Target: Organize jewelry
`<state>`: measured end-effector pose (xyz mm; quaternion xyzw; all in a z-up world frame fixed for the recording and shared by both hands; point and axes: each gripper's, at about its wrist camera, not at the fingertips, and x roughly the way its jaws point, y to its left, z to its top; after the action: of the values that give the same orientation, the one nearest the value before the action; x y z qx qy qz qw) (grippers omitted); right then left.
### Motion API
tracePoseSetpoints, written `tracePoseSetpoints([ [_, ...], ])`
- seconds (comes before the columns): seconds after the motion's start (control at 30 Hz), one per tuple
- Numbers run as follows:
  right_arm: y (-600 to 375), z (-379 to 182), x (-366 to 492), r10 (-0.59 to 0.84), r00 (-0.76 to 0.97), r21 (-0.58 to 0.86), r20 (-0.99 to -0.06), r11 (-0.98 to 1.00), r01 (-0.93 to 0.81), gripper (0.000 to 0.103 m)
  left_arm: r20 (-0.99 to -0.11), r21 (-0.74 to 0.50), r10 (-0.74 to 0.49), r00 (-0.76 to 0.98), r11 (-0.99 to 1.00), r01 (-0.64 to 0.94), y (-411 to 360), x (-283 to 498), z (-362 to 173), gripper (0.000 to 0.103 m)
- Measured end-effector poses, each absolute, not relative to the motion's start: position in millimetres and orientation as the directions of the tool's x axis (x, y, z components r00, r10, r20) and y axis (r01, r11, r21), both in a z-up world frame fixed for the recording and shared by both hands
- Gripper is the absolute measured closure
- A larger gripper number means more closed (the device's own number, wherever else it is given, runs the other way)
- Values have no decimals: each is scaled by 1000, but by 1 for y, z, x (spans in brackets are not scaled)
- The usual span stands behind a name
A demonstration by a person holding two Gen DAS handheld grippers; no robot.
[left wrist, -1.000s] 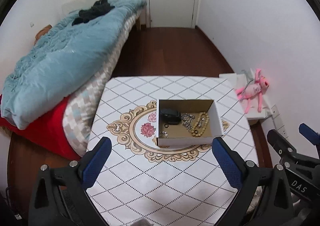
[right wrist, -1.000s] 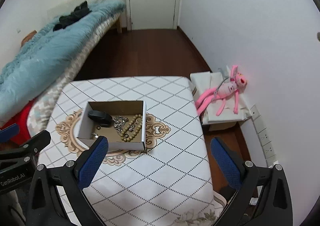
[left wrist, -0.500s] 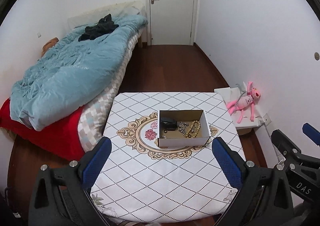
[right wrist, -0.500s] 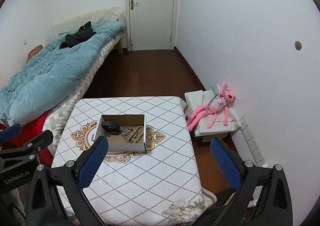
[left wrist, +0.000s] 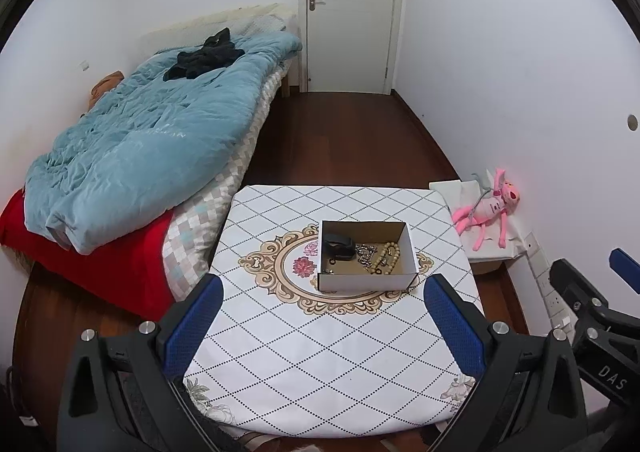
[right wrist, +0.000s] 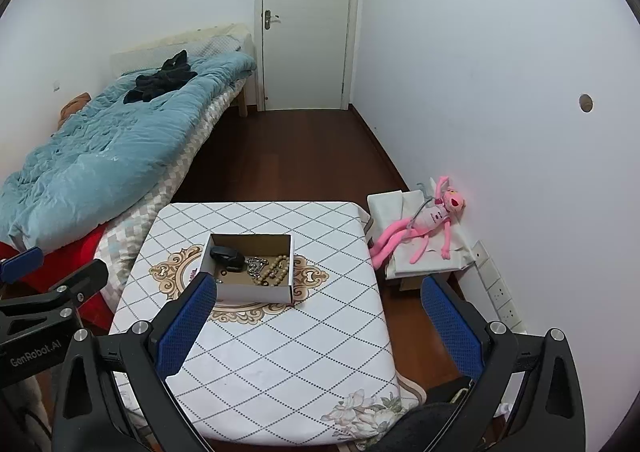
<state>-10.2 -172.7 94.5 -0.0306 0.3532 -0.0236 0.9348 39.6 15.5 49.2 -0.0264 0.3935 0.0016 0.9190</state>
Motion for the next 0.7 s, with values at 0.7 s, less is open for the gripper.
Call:
tracePoseSetpoints([
  [0.7, -168, 52, 83, -82, 638, -94, -766, 995, 15, 0, -825, -9, 12, 566, 999, -34, 13, 108, 14, 1],
])
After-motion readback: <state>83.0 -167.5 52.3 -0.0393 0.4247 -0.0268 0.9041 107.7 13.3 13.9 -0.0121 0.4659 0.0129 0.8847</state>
